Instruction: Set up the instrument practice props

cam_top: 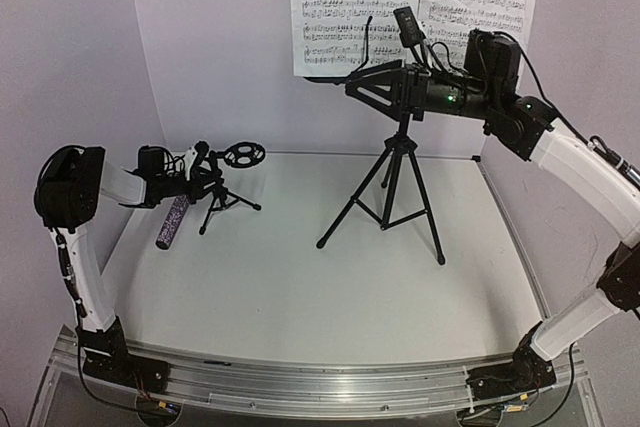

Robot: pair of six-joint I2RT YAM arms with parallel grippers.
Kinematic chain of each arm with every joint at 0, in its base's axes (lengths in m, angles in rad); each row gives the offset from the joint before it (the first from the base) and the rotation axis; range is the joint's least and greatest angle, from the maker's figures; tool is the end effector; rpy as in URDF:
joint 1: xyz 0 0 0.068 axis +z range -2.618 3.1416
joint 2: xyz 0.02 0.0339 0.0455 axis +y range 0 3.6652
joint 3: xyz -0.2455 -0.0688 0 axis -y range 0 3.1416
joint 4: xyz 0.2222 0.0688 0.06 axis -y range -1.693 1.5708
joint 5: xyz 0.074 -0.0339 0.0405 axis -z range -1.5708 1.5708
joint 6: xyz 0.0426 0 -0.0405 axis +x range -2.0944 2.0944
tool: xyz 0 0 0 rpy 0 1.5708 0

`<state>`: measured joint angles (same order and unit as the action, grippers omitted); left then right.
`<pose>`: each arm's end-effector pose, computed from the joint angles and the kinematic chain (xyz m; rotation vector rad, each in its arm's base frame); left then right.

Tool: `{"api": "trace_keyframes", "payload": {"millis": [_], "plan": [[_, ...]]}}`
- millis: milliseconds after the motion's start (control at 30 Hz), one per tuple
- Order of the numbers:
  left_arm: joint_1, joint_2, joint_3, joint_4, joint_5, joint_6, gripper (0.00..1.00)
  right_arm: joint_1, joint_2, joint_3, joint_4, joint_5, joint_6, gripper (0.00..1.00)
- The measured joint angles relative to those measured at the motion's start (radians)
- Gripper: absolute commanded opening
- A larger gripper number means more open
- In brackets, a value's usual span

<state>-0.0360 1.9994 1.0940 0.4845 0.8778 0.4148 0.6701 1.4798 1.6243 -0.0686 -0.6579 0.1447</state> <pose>0.3974 -0.0471 0.1577 0.9348 1.6301 -0.6095 0.2318 0.2169 0.4575 -0.9369 1.3247 1.1281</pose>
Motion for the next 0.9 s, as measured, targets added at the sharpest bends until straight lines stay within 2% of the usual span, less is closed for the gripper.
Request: {"api": "trace_keyframes", "payload": {"millis": [33,100,300,467,633,800,900], "plan": [[-0.001,0.004,0.000,0.009,0.004,-0.003,0.03,0.000,0.001,0.005,0.001,0.000,0.002,0.77],[-0.001,0.009,0.001,0.019,0.009,-0.011,0.00,0.000,0.001,0.010,0.001,0.000,0.005,0.77],[-0.004,0.007,-0.019,0.056,0.007,-0.047,0.00,0.000,0.004,0.012,0.001,0.000,0.010,0.77],[-0.042,-0.076,-0.117,0.084,-0.094,-0.130,0.00,0.000,0.011,0.017,0.000,0.001,0.014,0.77],[-0.138,-0.255,-0.293,0.073,-0.268,-0.229,0.00,0.000,0.011,0.018,0.001,-0.004,0.021,0.76],[-0.250,-0.496,-0.486,0.009,-0.385,-0.361,0.00,0.000,0.001,0.001,0.003,-0.018,0.038,0.76],[-0.325,-0.615,-0.596,0.003,-0.455,-0.389,0.00,0.007,-0.019,-0.028,0.004,-0.026,0.046,0.76]]}}
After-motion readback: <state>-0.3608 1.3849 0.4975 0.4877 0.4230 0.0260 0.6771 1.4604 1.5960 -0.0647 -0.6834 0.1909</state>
